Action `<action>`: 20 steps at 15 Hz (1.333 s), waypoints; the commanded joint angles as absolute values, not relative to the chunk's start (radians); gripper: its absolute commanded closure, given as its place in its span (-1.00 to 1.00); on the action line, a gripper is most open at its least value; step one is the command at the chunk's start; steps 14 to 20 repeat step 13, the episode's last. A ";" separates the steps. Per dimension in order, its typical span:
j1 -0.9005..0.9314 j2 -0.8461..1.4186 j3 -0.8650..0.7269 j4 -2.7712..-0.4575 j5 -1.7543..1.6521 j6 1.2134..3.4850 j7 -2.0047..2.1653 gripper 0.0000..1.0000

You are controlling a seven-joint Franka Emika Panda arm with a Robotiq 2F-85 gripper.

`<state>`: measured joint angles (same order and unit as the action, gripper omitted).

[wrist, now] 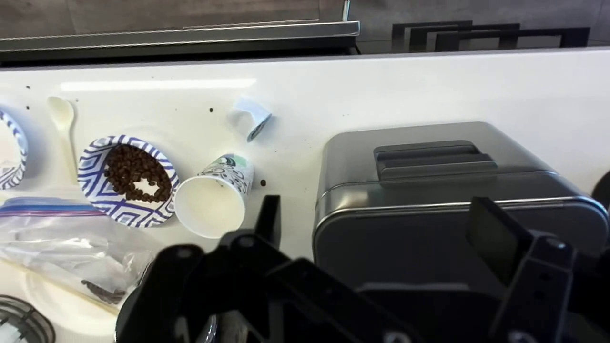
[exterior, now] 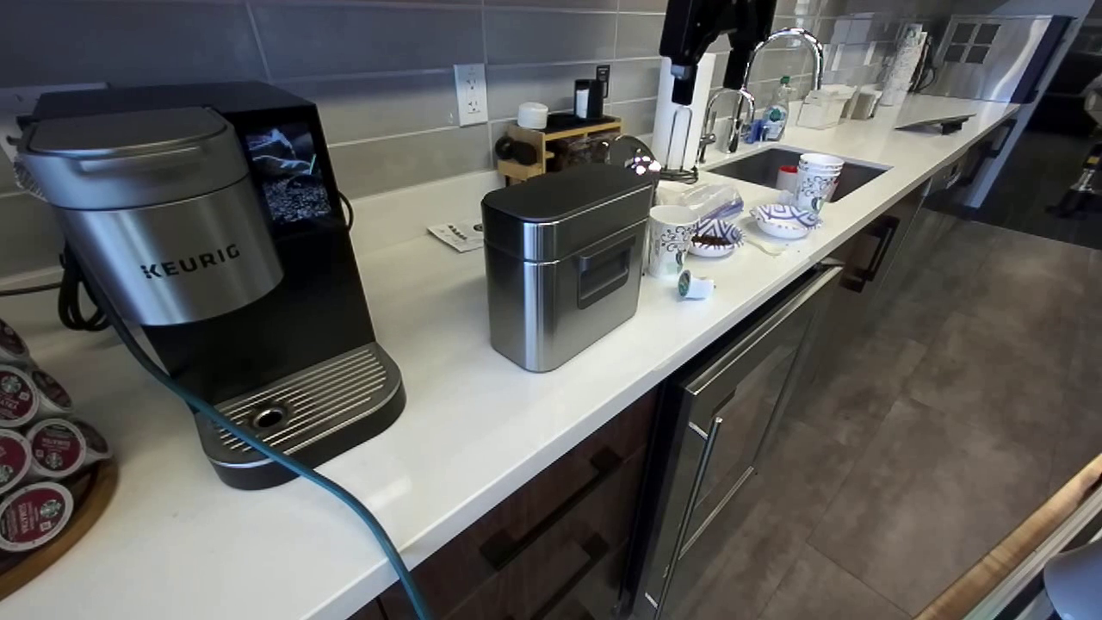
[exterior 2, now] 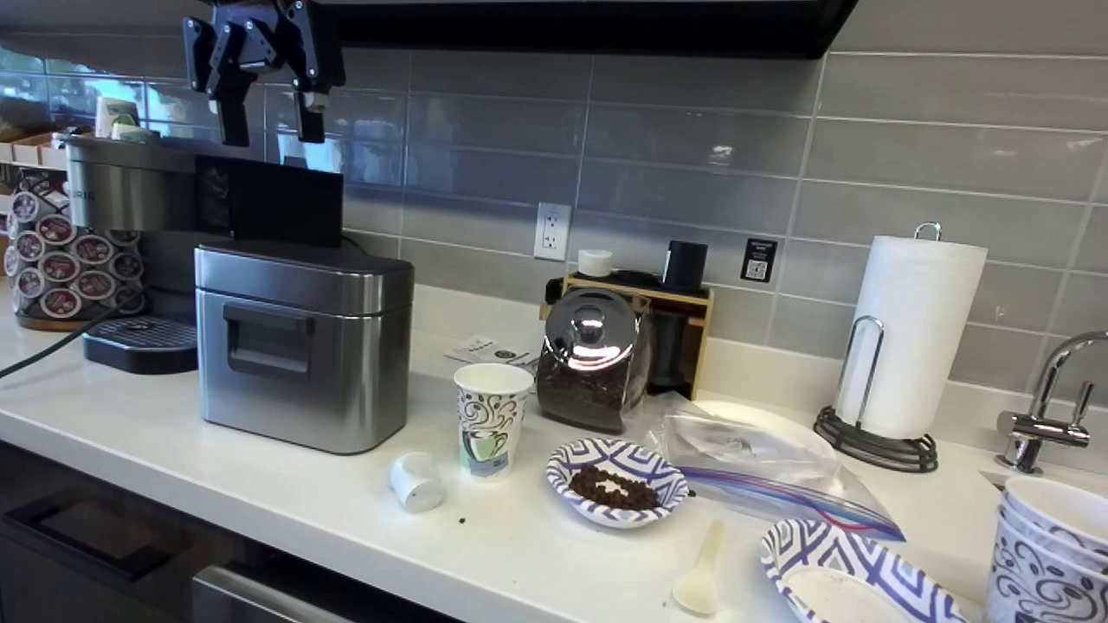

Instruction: Close the lid on the silver bin.

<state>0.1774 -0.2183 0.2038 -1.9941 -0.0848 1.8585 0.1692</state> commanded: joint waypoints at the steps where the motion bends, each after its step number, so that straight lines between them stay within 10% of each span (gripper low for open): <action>1: 0.176 -0.186 0.218 -1.956 -0.134 1.850 0.134 -1.00; 20: 0.180 -0.178 0.196 -1.969 -0.002 2.128 0.024 -1.00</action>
